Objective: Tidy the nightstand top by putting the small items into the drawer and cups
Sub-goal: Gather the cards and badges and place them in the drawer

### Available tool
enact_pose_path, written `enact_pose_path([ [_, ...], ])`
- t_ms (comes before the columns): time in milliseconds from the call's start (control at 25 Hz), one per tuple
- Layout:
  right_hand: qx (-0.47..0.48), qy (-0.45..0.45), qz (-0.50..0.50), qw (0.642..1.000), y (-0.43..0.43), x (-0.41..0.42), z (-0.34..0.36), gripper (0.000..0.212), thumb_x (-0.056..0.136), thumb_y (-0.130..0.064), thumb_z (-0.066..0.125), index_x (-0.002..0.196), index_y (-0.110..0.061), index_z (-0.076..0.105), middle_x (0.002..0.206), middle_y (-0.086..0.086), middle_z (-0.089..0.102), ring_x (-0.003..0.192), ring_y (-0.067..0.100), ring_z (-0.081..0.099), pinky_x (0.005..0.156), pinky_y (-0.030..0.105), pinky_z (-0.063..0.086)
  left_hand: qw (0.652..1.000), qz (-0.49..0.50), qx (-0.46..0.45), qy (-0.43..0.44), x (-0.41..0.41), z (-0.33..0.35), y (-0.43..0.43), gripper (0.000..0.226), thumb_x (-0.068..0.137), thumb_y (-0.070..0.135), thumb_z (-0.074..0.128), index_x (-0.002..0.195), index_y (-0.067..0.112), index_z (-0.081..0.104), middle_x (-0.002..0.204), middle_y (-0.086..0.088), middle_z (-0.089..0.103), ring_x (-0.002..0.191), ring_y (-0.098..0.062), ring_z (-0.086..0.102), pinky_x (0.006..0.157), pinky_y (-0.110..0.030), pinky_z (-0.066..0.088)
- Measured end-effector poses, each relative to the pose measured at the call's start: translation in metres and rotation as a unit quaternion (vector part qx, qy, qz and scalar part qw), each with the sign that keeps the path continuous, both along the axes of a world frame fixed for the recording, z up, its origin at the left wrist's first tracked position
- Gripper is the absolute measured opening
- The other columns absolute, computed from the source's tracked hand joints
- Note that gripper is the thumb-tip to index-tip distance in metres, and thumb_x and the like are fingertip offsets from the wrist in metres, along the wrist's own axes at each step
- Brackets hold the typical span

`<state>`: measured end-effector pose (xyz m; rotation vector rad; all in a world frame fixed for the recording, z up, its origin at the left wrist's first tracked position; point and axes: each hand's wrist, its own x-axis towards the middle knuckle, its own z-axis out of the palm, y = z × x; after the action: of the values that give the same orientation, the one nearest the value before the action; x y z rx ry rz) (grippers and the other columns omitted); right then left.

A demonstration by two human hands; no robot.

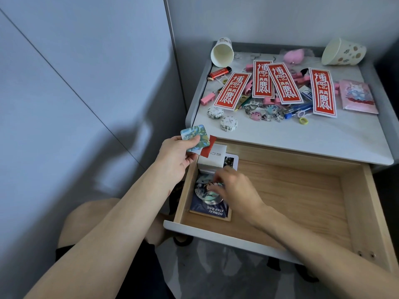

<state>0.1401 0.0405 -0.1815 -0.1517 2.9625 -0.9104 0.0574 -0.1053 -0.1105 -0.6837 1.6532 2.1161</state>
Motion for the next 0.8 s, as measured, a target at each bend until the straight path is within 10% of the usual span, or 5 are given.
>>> enact_pose_path([
  [200,-0.518,-0.139,-0.178,0.825,0.009,-0.008,0.048,0.022,0.099,-0.024,0.055,0.103,-0.008,0.069,0.093,0.009,0.072,0.072,0.017,0.068,0.069,0.029,0.056,0.995,-0.089,-0.030,0.022,0.007,0.001,0.009,0.012,0.090,0.004,0.068,0.102,0.005,0.065,0.095,-0.011,0.073,0.077,-0.017,0.069,0.058,-0.024,0.054],
  [560,-0.501,-0.130,-0.216,0.828,0.015,-0.011,0.056,0.024,0.102,-0.015,0.048,0.106,-0.004,0.068,0.079,0.006,0.072,0.065,0.016,0.066,0.058,0.022,0.054,0.980,-0.172,-0.087,0.039,0.015,0.005,0.017,0.007,0.095,0.005,0.063,0.094,0.004,0.071,0.095,-0.016,0.073,0.075,-0.020,0.072,0.059,-0.022,0.060],
  [800,-0.585,-0.191,-0.224,0.756,0.018,-0.012,0.056,0.015,0.095,-0.017,0.061,0.096,-0.005,0.068,0.074,0.004,0.069,0.064,0.013,0.065,0.059,0.021,0.055,0.961,-0.218,-0.158,0.058,0.017,0.008,0.015,0.010,0.095,0.014,0.065,0.099,0.008,0.072,0.092,-0.014,0.076,0.072,-0.024,0.076,0.063,-0.029,0.063],
])
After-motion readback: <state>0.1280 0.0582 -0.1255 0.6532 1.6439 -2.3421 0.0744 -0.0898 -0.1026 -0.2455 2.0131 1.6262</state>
